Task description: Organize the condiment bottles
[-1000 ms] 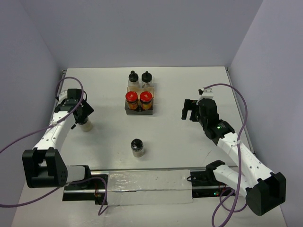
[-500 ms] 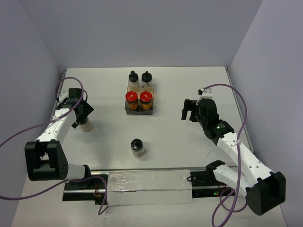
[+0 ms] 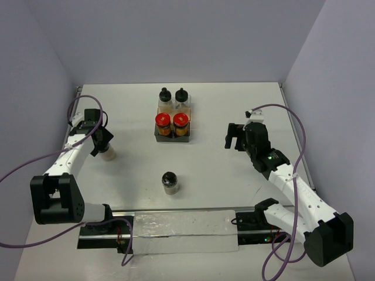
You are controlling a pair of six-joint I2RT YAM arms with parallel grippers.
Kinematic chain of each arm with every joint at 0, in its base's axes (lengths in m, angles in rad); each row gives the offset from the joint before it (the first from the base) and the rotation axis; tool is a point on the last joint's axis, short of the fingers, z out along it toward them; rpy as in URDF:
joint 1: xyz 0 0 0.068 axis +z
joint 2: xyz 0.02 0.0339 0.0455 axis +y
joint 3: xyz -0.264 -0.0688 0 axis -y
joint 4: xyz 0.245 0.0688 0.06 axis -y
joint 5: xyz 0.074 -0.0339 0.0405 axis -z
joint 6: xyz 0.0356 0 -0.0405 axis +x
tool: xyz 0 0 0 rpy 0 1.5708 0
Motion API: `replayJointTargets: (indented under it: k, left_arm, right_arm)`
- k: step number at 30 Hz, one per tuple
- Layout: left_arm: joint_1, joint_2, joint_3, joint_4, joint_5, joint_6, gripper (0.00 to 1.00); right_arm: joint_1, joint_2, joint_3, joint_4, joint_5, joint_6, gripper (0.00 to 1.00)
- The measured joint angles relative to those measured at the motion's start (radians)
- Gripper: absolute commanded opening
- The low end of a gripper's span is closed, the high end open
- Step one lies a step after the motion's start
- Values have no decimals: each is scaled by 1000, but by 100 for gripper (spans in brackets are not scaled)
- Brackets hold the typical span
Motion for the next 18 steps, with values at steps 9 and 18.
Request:
replayJointTargets:
  k: [9,18]
  left_arm:
    - [2,-9,148,-62,116,159,10]
    - [-181,122,687,-146,160,284,10]
  right_arm:
    - [0,-39,-3,-9,37,0,100]
    - [0,-61,0,-33,67,0,100]
